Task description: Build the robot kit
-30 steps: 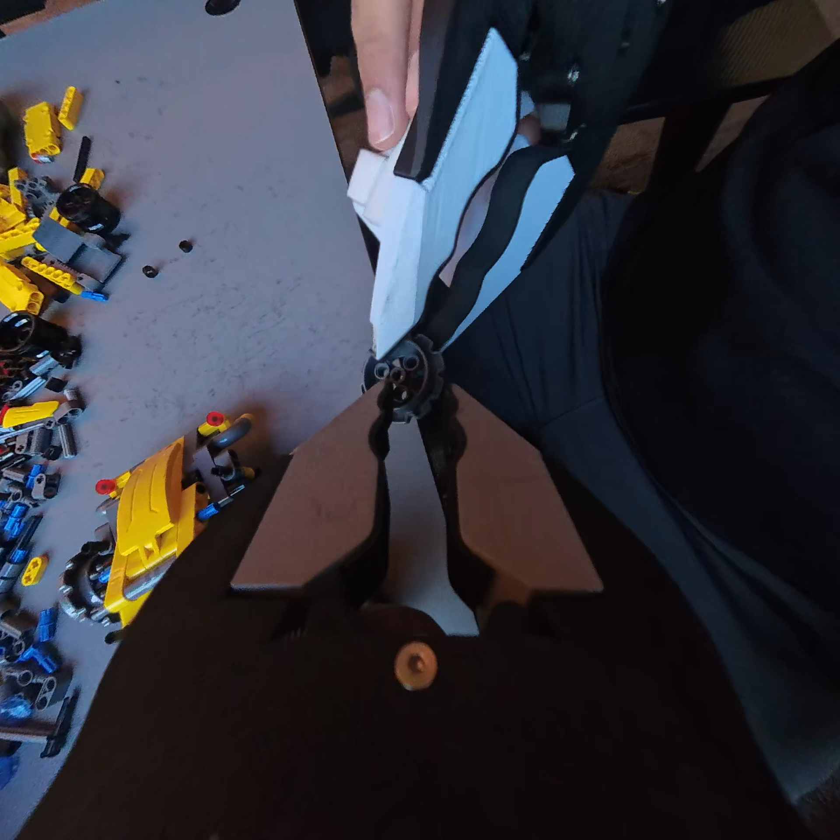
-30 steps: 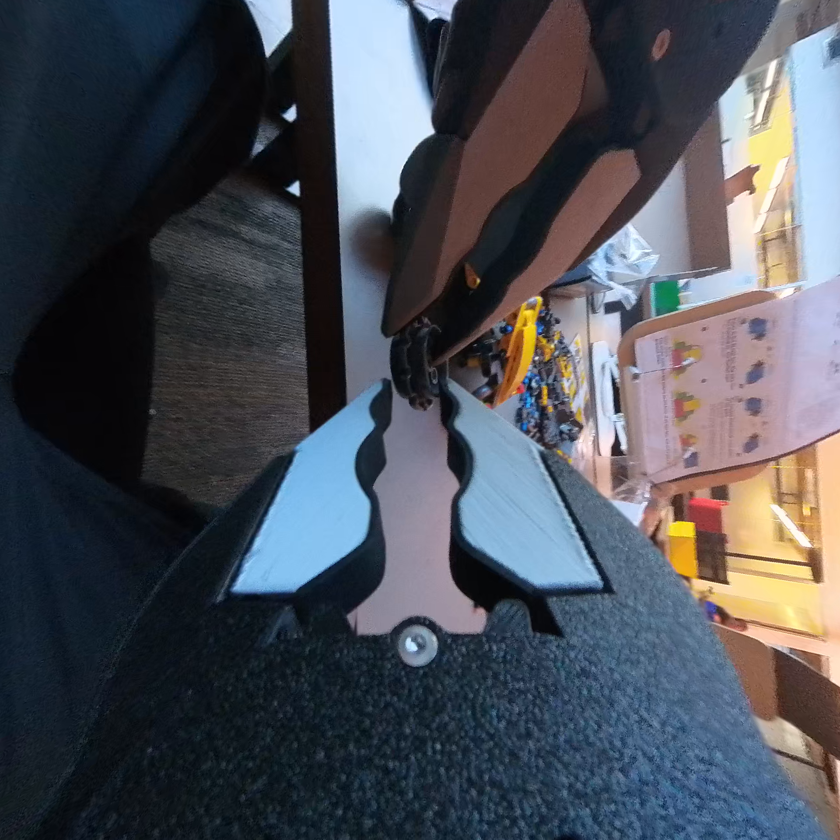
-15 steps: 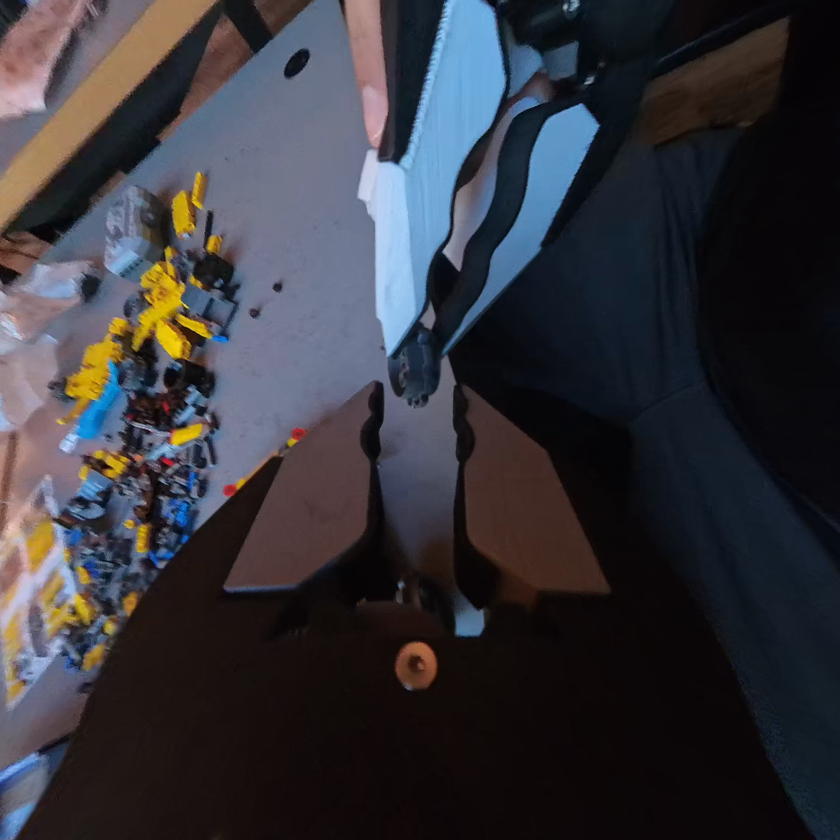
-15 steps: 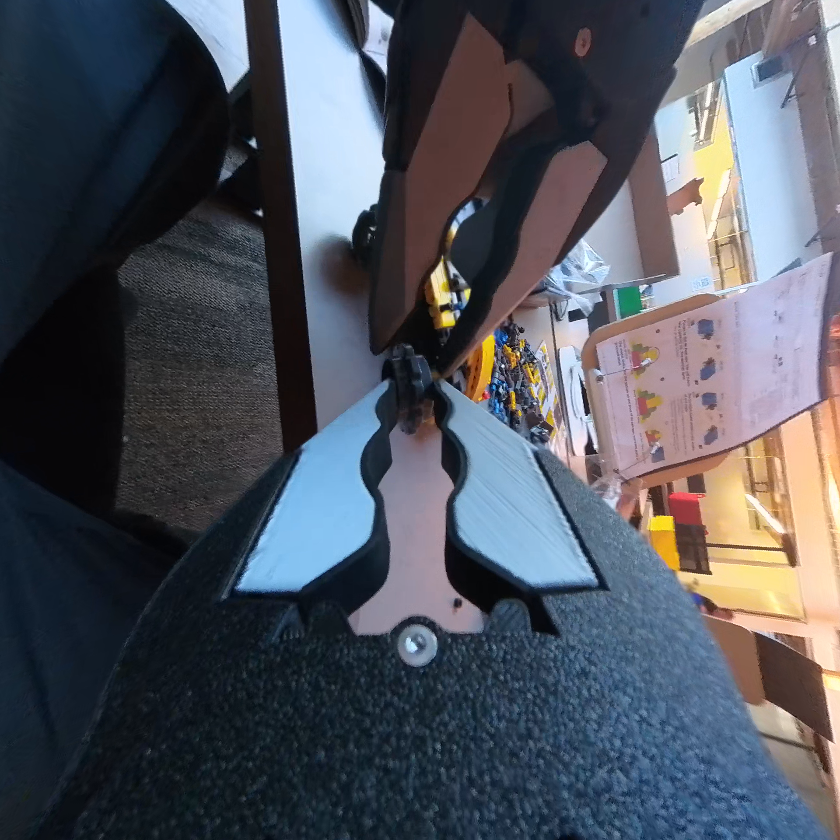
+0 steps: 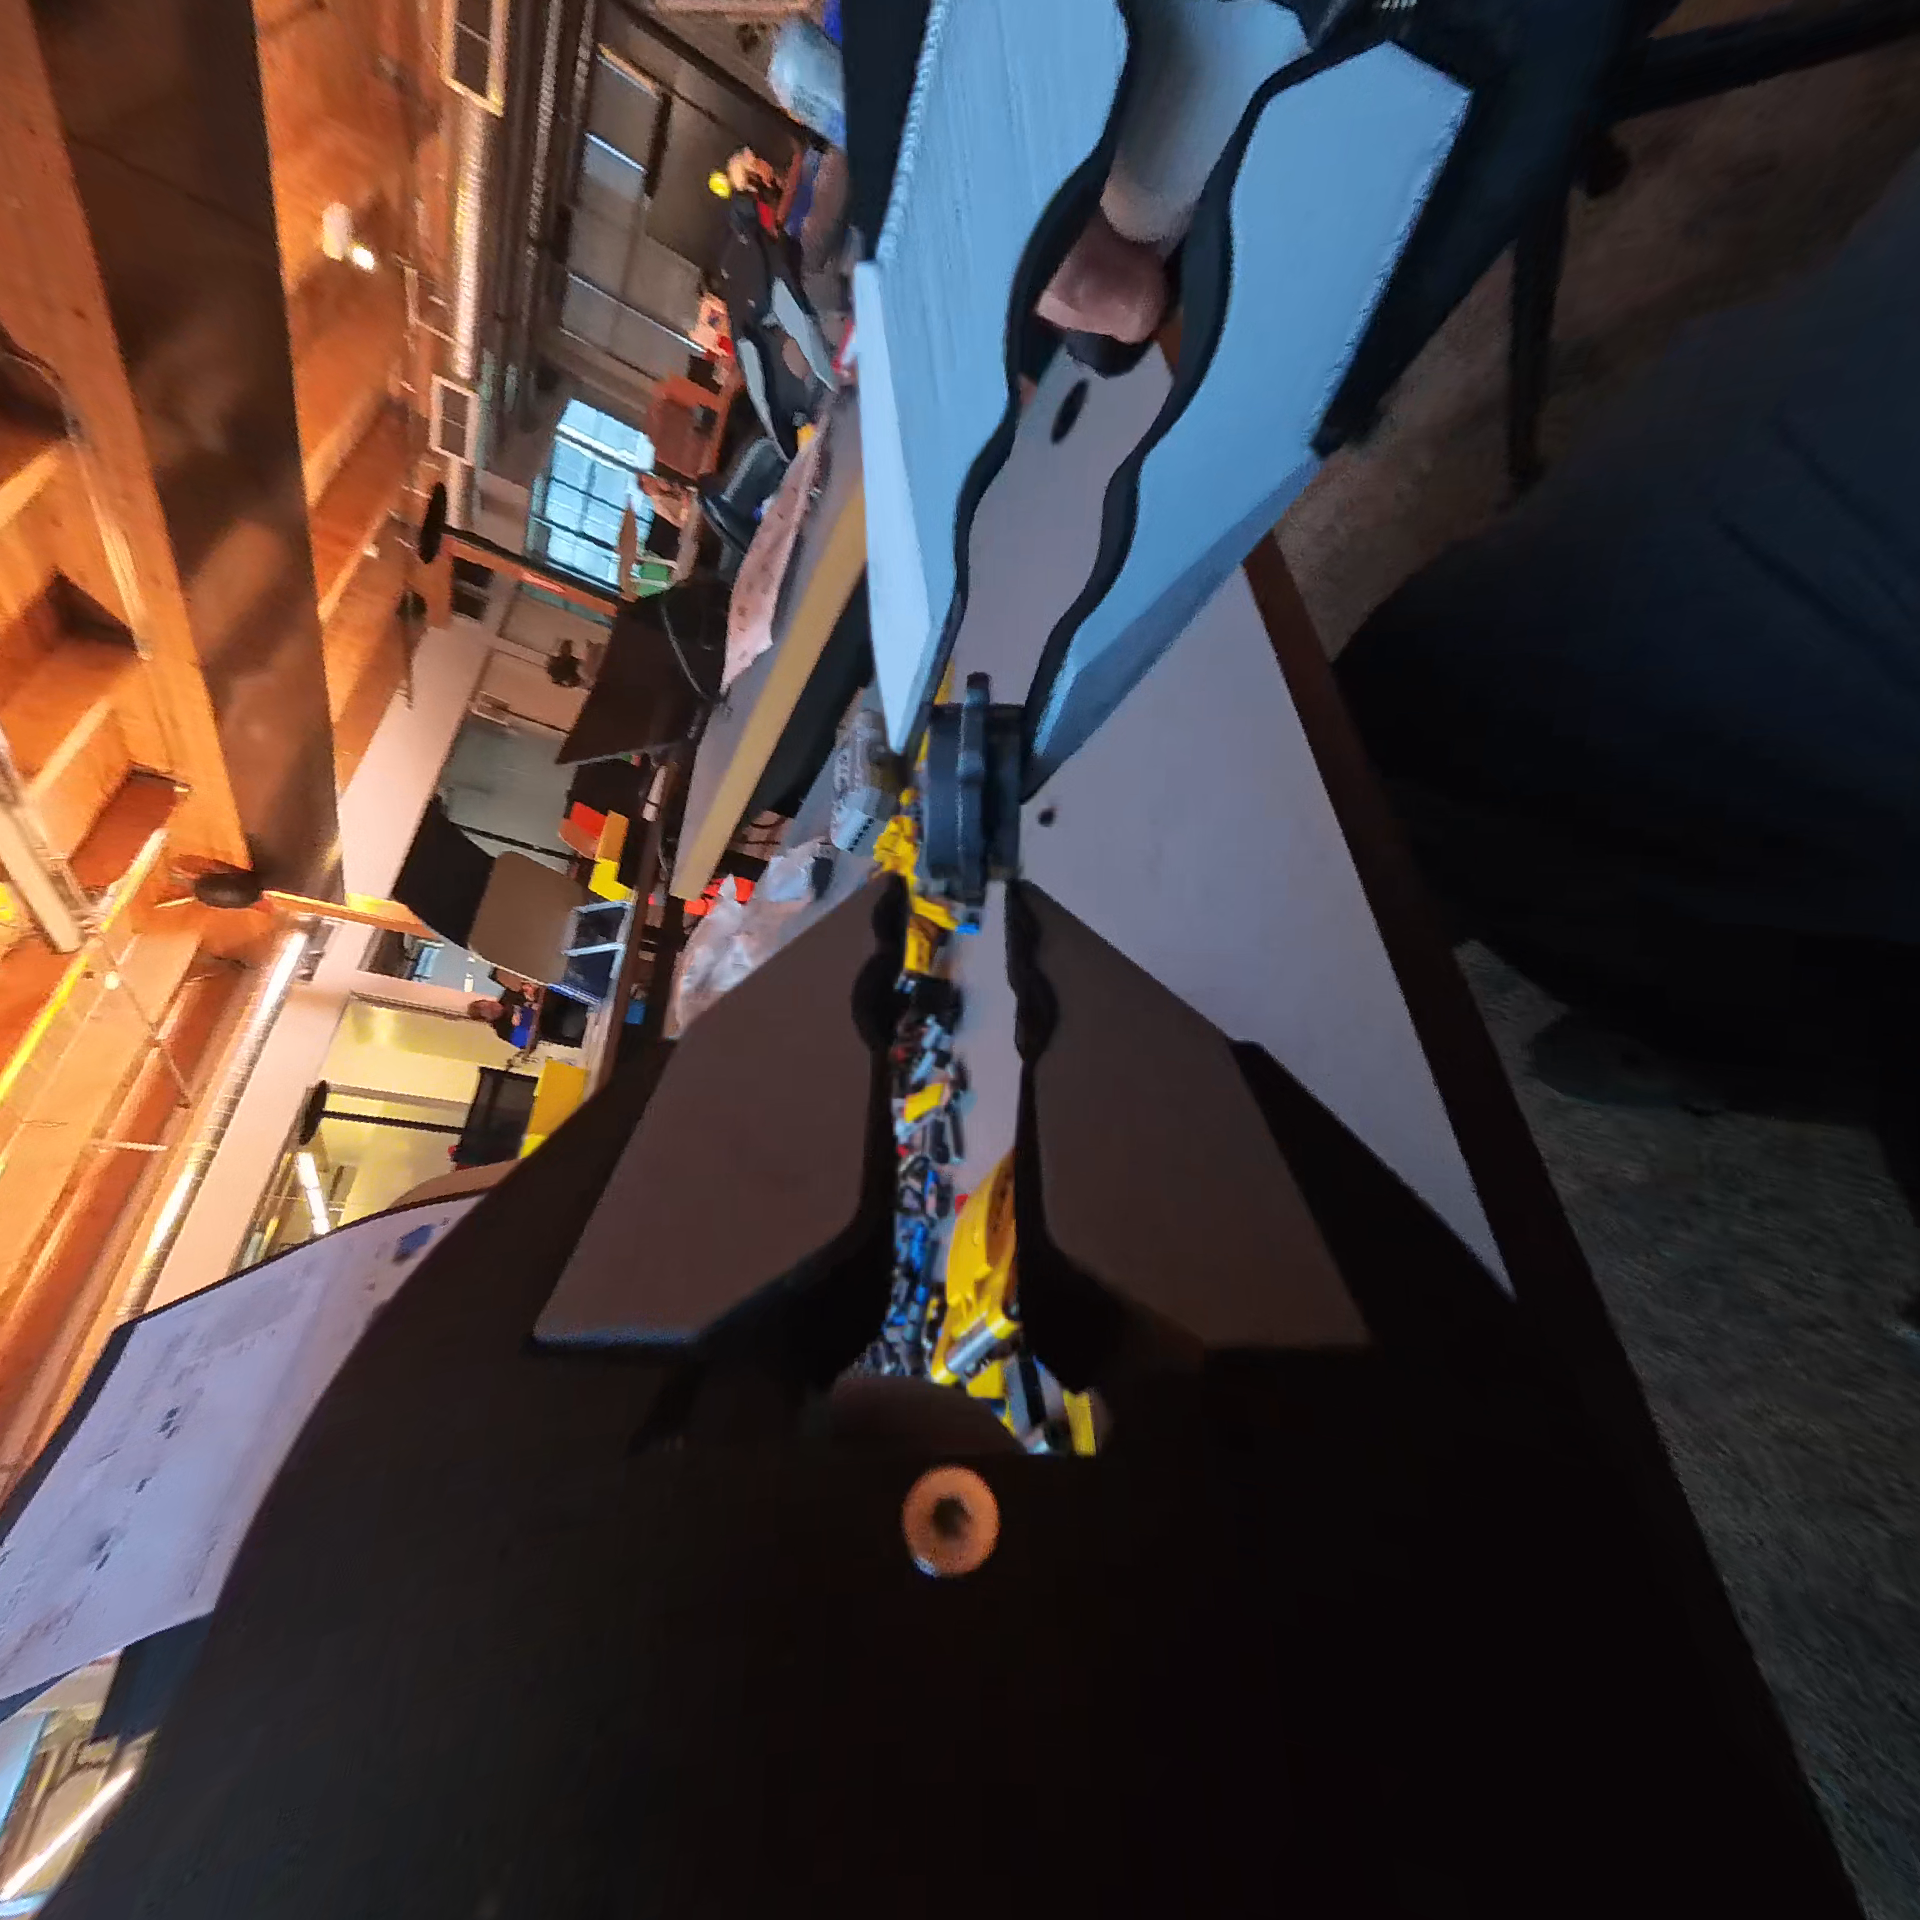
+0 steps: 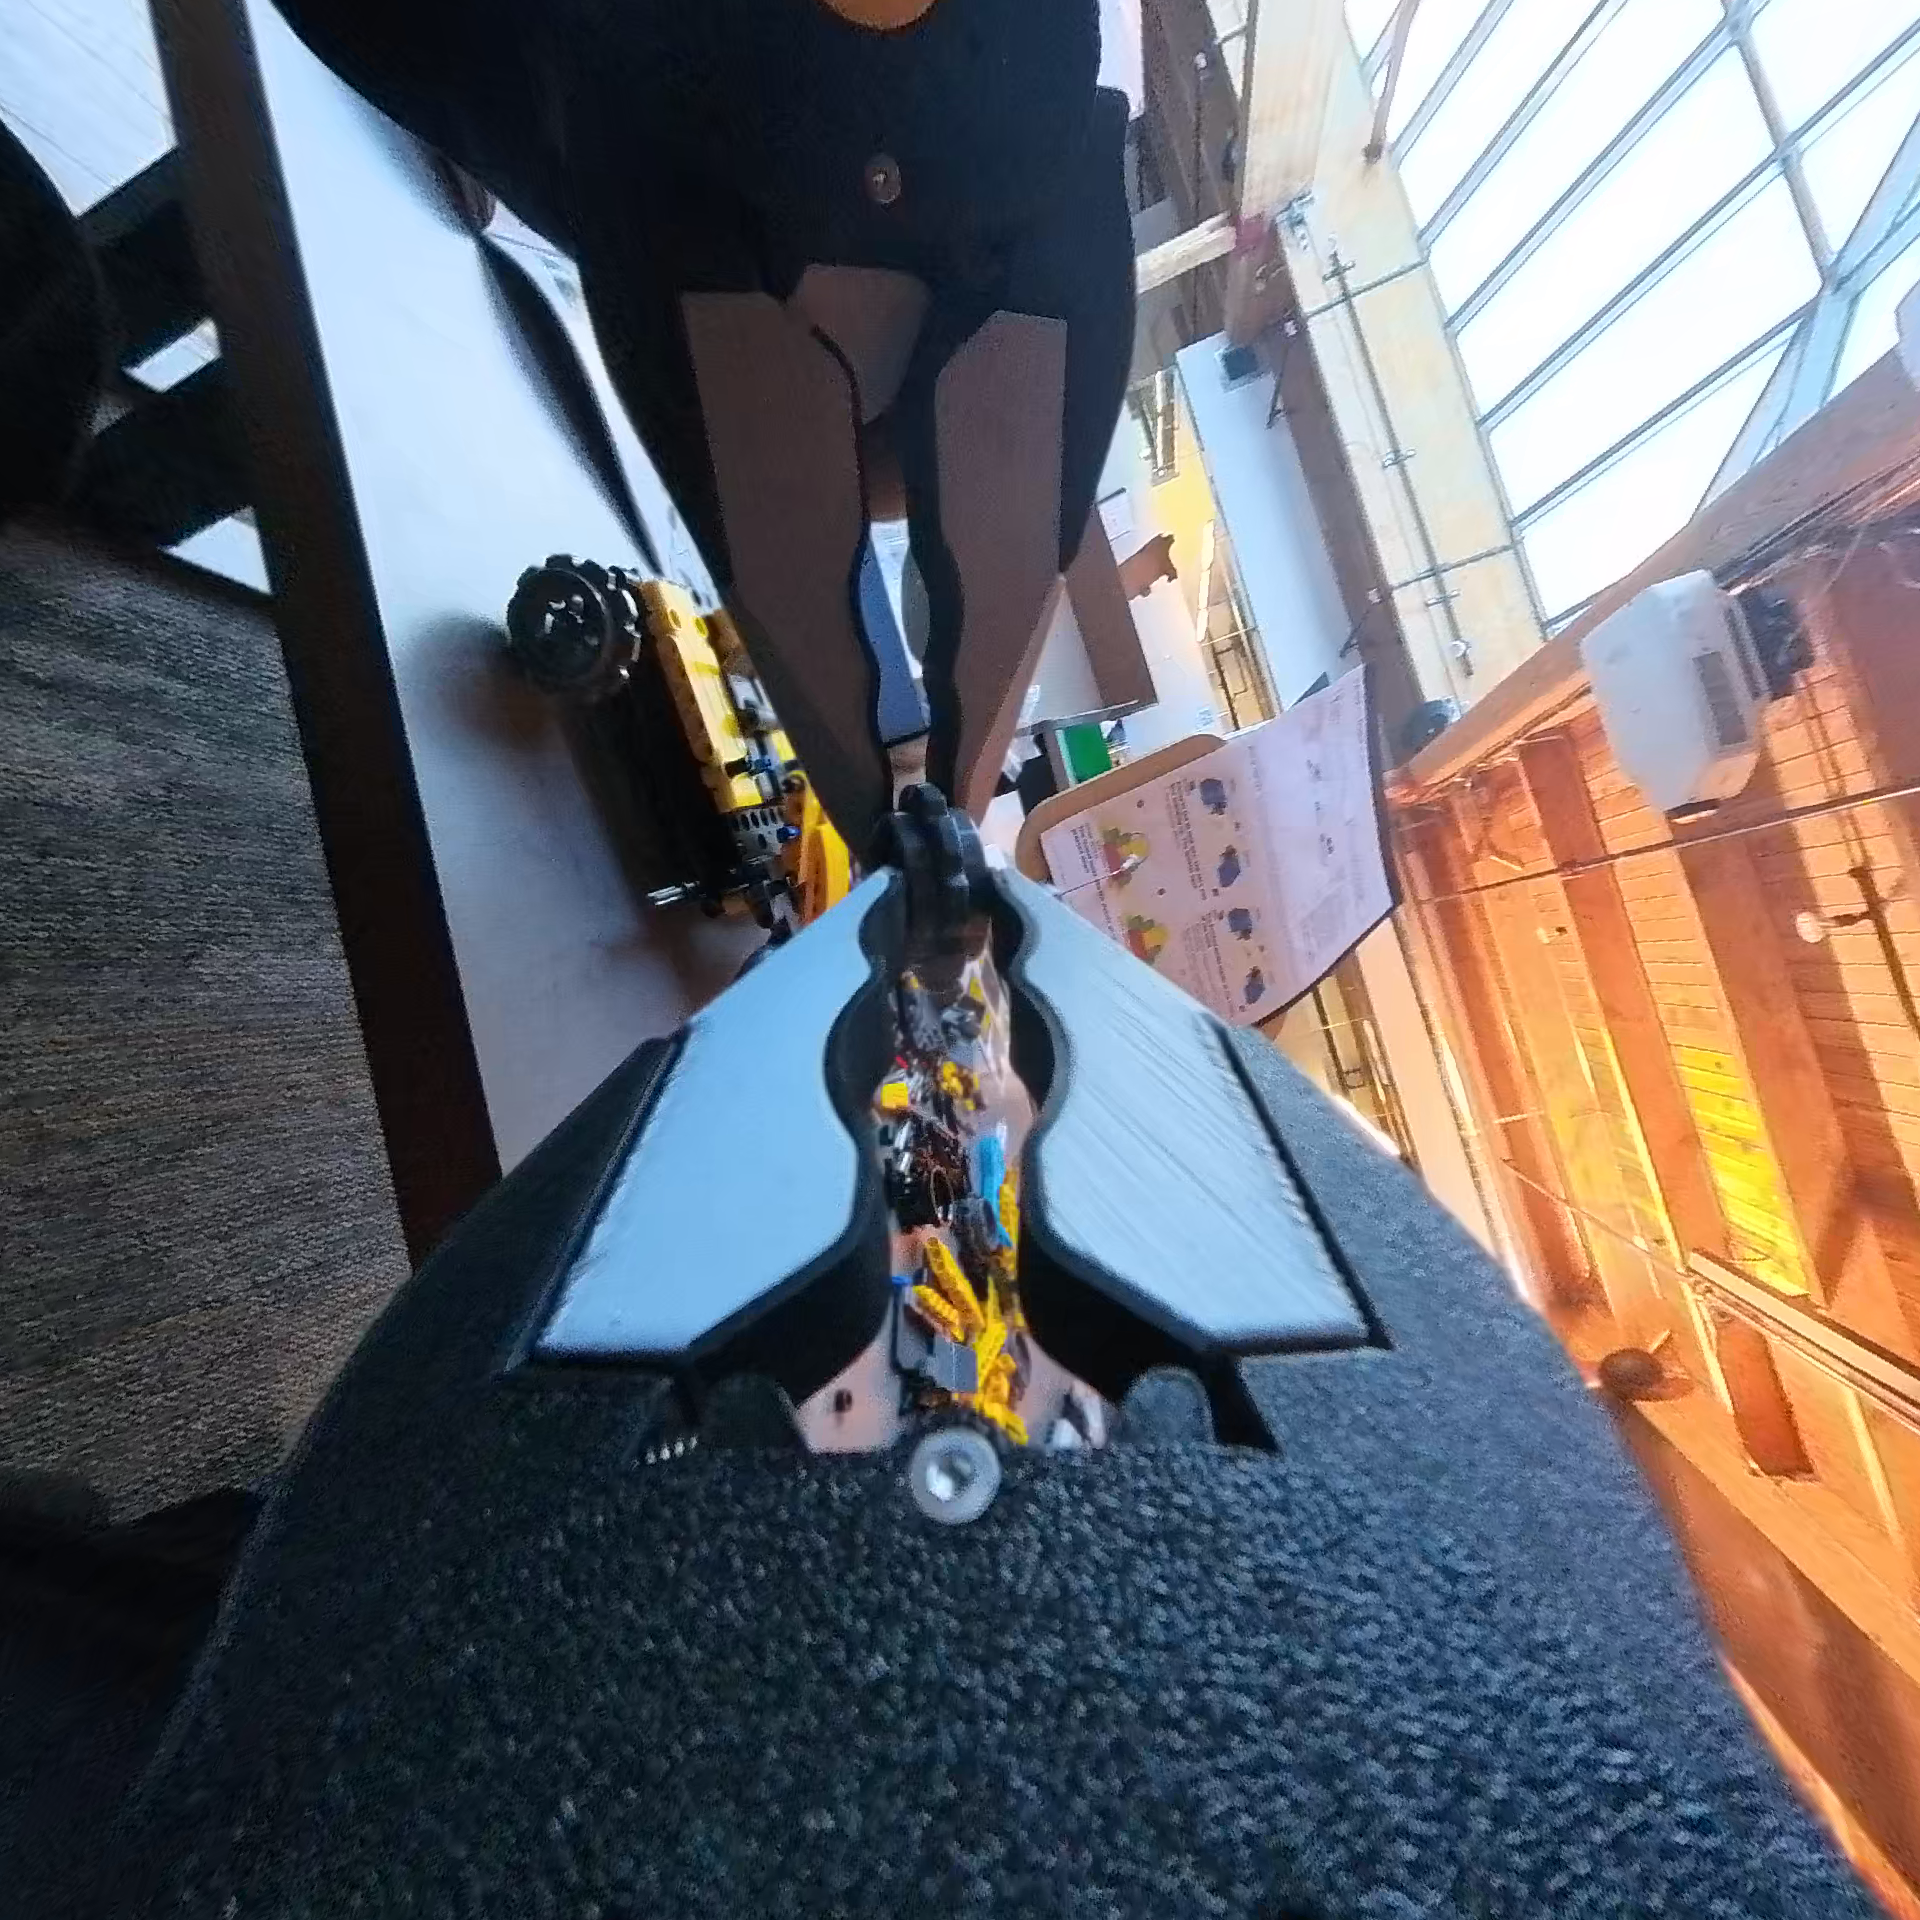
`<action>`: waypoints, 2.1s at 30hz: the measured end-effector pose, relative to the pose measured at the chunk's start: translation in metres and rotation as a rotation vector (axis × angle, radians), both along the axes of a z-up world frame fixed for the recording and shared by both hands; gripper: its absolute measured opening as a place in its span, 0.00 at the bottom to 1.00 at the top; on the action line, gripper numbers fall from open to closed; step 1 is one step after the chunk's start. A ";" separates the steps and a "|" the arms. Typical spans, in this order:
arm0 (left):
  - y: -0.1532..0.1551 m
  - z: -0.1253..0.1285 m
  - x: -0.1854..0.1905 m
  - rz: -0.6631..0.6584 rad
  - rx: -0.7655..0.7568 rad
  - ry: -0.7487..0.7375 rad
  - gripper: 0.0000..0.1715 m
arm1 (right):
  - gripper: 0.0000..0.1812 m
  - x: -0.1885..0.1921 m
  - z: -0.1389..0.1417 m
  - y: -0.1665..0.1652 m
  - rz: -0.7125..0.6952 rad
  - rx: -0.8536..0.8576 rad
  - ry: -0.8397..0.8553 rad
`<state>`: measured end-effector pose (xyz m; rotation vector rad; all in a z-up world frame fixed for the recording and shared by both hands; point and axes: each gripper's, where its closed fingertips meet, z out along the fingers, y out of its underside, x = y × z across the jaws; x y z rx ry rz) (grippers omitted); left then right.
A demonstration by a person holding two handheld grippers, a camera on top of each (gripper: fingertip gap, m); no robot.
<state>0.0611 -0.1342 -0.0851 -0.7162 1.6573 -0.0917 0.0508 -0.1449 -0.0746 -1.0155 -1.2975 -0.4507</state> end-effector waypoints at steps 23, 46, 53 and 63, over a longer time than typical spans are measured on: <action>-0.032 0.032 -0.012 -0.138 -0.065 -0.064 0.21 | 0.08 -0.006 0.021 -0.018 0.085 0.039 0.040; -0.025 0.048 -0.008 0.031 0.528 -0.023 0.07 | 0.08 -0.004 0.039 -0.025 0.054 0.157 -0.058; -0.008 0.023 -0.017 0.036 0.001 0.034 0.38 | 0.08 -0.006 0.029 -0.020 0.067 0.050 -0.041; 0.087 -0.077 -0.073 0.486 -0.880 0.376 0.57 | 0.08 -0.006 -0.049 0.021 0.298 -0.832 0.223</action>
